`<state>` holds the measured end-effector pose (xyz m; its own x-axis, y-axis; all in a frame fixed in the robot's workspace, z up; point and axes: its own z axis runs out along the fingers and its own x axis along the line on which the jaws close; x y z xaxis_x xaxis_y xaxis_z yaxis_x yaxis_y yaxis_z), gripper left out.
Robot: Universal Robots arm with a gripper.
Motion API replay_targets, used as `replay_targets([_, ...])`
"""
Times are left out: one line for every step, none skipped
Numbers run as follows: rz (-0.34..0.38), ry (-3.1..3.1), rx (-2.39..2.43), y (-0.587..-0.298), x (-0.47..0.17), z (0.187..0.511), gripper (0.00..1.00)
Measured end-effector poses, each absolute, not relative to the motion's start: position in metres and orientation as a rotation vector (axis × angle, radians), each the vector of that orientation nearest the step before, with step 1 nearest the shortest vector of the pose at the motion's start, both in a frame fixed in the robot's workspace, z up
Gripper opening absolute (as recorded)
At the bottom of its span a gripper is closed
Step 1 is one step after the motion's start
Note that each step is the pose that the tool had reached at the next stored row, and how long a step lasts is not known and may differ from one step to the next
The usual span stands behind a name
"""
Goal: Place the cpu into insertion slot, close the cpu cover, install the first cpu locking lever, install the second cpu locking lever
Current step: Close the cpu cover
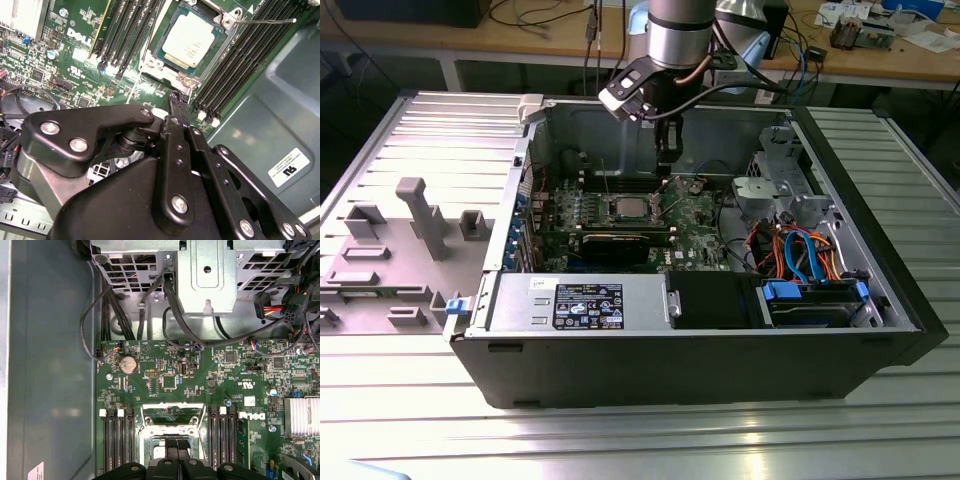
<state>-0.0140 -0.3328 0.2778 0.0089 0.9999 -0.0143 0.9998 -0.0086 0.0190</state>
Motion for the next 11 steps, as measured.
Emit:
replay_targets([0.005,2.195,2.214,-0.3328,-0.0137,0.2778,0.11])
replay_targets([0.005,2.195,2.214,-0.3328,-0.0134,0.2778,0.11])
replay_targets([0.005,2.195,2.214,-0.3328,-0.0131,0.2778,0.11])
replay_targets([0.005,2.195,2.214,-0.3328,-0.0129,0.2778,0.11])
replay_targets([0.005,2.195,2.215,-0.3328,-0.0128,0.2778,0.11])
replay_targets([0.005,2.195,2.215,-0.3328,-0.0117,0.2778,0.11])
replay_targets([0.005,2.195,2.214,-0.3328,-0.0109,0.2777,0.11])
replay_targets([0.005,2.195,2.214,-0.3328,-0.0108,0.2778,0.11])
replay_targets([0.005,2.195,2.214,-0.3328,-0.0108,0.2778,0.11])
replay_targets([0.005,2.195,2.215,-0.3328,-0.0107,0.2777,0.11])
replay_targets([0.005,2.195,2.214,-0.3328,-0.0106,0.2778,0.11])
